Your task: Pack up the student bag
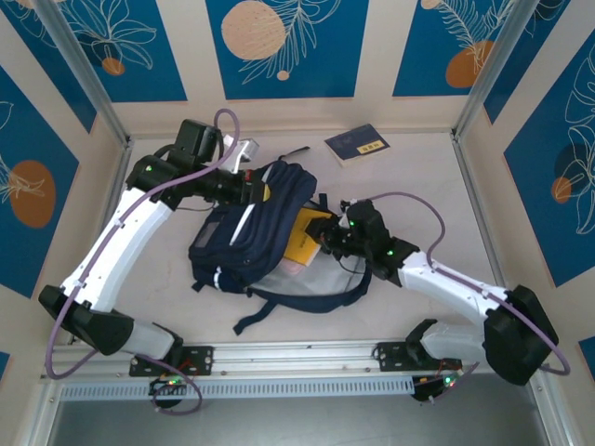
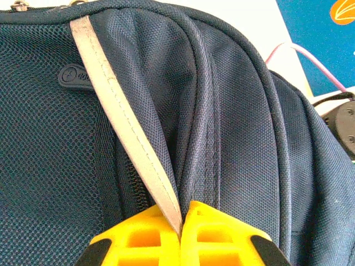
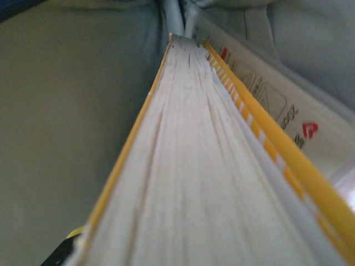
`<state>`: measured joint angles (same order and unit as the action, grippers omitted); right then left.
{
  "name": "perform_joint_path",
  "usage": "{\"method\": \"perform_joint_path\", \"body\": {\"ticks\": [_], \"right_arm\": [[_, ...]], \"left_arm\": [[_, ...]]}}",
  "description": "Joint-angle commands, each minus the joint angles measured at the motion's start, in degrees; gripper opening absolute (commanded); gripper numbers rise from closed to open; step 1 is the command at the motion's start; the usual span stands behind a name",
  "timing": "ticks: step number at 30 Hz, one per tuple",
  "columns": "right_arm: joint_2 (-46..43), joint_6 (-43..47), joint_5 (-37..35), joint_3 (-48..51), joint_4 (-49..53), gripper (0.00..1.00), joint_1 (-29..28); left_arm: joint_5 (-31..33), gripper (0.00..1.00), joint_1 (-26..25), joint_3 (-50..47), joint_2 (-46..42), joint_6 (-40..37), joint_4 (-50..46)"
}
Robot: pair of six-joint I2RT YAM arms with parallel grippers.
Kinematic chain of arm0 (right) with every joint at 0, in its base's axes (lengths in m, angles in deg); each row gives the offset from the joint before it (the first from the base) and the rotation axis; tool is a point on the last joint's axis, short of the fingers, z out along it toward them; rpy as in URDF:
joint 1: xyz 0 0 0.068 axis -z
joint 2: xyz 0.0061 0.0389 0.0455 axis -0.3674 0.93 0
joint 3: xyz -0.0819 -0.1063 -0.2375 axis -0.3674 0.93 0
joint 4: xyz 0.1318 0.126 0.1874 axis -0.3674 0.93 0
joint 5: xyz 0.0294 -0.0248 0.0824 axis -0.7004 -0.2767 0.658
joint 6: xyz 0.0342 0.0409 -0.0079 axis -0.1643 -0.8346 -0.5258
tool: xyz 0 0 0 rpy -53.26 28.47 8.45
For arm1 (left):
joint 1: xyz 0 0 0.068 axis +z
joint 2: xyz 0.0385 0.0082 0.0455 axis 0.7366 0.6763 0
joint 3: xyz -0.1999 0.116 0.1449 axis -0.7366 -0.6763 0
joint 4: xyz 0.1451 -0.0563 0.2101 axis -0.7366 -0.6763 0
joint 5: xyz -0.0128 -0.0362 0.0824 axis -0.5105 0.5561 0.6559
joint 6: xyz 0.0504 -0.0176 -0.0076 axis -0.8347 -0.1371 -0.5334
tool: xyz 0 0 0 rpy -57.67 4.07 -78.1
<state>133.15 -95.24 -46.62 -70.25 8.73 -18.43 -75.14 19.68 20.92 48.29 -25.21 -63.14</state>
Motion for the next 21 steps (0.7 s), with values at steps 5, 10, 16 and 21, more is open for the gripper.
{"method": "perform_joint_path", "body": {"ticks": [5,10,16,21], "right_arm": [[9.35,-2.80,-11.63,-7.68,-5.33,0.00,-3.93],[19.76,-3.66,-13.85,-13.65,-11.79,0.03,-5.83],[32.16,-4.26,-12.33,-23.07,-13.06,0.19,-6.57],[30.65,0.01,-13.93,-24.39,-8.59,0.55,-7.03]], "left_arm": [[-11.27,0.00,0.61,4.83,-2.39,-0.03,9.08],[-13.41,0.00,0.61,5.55,-0.68,0.19,10.06],[-14.16,0.00,0.61,5.97,0.18,0.52,10.71],[-12.69,0.00,1.30,5.59,0.27,0.86,10.58]]}}
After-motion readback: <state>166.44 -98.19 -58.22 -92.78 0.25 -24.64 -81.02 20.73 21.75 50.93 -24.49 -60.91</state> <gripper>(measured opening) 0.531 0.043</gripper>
